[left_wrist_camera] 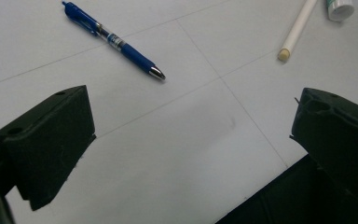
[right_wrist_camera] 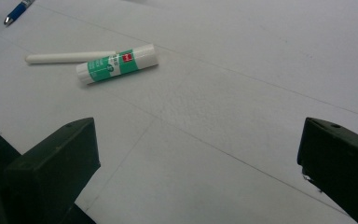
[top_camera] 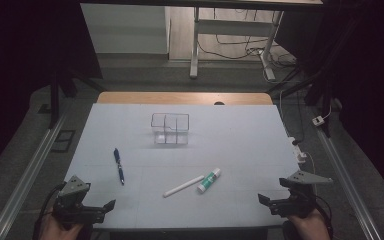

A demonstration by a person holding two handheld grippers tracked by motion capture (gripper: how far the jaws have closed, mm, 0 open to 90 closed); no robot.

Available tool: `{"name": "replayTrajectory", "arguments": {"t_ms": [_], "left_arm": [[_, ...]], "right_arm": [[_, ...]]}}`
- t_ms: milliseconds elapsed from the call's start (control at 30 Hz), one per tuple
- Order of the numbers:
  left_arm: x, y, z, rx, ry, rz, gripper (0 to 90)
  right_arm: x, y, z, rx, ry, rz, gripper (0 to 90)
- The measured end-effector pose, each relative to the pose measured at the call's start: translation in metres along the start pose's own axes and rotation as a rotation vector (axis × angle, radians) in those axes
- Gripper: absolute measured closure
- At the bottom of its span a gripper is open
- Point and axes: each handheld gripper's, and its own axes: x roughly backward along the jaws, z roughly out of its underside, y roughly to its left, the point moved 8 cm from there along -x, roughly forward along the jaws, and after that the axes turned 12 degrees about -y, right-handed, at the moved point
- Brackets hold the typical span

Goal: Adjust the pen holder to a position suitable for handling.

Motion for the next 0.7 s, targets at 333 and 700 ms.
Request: {"name": "replayTrajectory", "arguments": {"t_ms": [333,700], "left_arm": [[-0.0007,-0.0016,0.0004,0.015,0.015,0.032,0.0],[-0.0039,-0.0064,-0.0085,0.009,-0.024,0.082,0.0]], "right_arm": [[-0.0025,0.0035,0.0022,0.029,0.029,-0.014,0.0],[-0.0044,0.0063,0.004,0.053,0.053,-0.027,0.0]]}}
